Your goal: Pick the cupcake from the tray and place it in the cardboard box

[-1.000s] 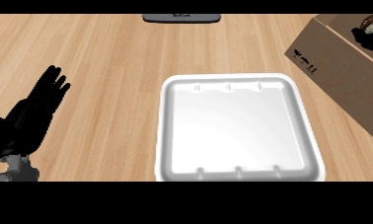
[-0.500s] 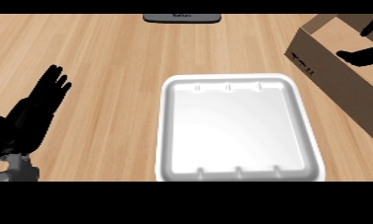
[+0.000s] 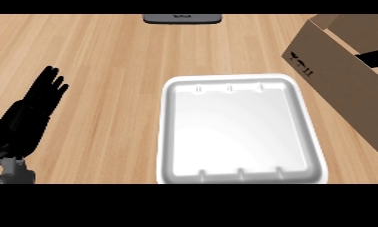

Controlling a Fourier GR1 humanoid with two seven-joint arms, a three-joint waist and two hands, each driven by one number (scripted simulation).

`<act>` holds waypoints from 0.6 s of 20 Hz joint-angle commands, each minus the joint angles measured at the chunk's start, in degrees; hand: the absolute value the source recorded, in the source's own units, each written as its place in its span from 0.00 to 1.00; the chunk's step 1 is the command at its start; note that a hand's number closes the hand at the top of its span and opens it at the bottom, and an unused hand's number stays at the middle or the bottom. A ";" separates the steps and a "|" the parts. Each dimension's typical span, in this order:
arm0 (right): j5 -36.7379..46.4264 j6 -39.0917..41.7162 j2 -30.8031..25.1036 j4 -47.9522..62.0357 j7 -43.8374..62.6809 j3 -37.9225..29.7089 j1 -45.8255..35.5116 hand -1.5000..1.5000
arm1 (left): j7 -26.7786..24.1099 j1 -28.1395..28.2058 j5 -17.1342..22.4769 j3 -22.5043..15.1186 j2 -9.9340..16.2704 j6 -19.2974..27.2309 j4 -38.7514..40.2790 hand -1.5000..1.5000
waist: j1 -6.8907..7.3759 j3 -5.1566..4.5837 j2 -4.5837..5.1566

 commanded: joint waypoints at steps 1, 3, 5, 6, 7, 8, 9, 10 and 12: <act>-8.02 -2.47 2.06 -2.92 -0.06 -7.21 -0.43 0.00 | -1.18 2.42 -0.81 -0.64 -0.93 0.02 -1.31 0.50 | -0.46 -0.02 -0.26; -11.05 -4.20 0.62 -0.48 -2.20 -11.18 -0.23 0.00 | -2.01 1.34 -0.35 -0.18 -0.91 -0.59 1.42 0.50 | -0.25 0.00 0.14; -13.78 -1.39 -1.84 -1.01 -1.41 -13.06 -0.08 0.00 | -2.34 1.04 -0.45 0.05 -1.06 -0.40 1.51 0.50 | -0.40 -0.04 0.03; -15.69 -0.35 -2.27 -0.65 -0.73 -14.53 -0.44 0.00 | -0.73 2.74 -0.85 -0.65 -1.14 0.04 -1.65 0.50 | -0.13 -0.01 -0.05; -16.75 0.99 -4.15 -0.40 -0.82 -15.37 0.41 0.00 | -0.44 2.18 -1.05 -0.81 -1.44 0.35 -0.91 0.50 | -0.24 -0.02 0.01; -17.68 0.63 -6.10 2.09 -2.12 -16.83 -0.53 0.00 | -0.83 -0.84 0.42 1.10 0.17 -0.63 1.30 0.50 | -0.12 -0.01 0.20; -19.27 3.83 -6.93 -2.58 -2.15 -17.90 5.15 0.00 | -1.19 2.53 1.69 2.52 1.01 -2.12 0.56 0.50 | -0.84 -0.05 -0.15; -19.81 3.57 -8.41 1.74 -3.12 -18.10 3.49 0.00 | -2.02 0.77 -1.99 -0.85 -1.92 0.78 0.22 0.50 | -0.23 -0.02 0.13; -22.69 5.12 -9.25 1.72 -3.80 -20.35 5.51 0.00 | -0.95 0.68 0.88 2.23 1.48 -2.23 0.96 0.50 | -0.37 -0.03 0.09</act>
